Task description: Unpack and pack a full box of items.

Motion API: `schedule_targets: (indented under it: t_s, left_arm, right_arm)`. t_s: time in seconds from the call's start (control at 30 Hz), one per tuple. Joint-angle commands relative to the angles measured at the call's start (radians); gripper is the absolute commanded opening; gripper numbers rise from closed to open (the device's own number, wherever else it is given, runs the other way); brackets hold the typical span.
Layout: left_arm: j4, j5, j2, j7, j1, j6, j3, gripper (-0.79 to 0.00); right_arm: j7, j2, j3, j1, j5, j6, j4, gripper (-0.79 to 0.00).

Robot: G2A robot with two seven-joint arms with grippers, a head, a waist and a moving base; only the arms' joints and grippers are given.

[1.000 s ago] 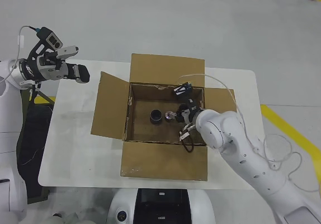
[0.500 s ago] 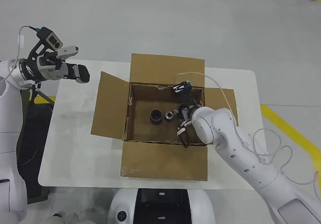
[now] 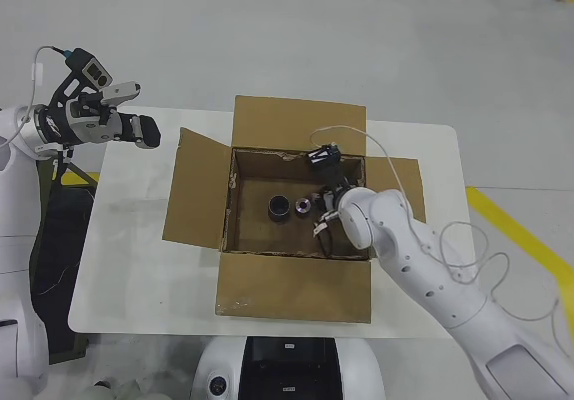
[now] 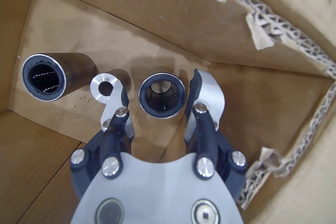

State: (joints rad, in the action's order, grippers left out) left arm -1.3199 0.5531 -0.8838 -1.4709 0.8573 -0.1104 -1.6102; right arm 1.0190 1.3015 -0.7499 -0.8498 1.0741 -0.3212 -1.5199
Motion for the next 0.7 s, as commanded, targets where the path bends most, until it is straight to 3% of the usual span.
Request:
schedule_targets:
  t_s: [0.0, 0.33, 0.67]
  left_arm:
    - [0.000, 0.000, 0.000, 0.000, 0.000, 0.000, 0.000, 0.000]
    - [0.000, 0.000, 0.000, 0.000, 0.000, 0.000, 0.000, 0.000]
    - [0.000, 0.000, 0.000, 0.000, 0.000, 0.000, 0.000, 0.000]
  right_arm:
    - [0.001, 0.005, 0.002, 0.003, -0.001, -0.004, 0.012, -0.308]
    - [0.013, 0.024, 0.001, -0.003, 0.004, -0.024, 0.040, -0.305]
    - [-0.003, 0.039, -0.016, -0.013, -0.001, -0.018, 0.065, -0.376]
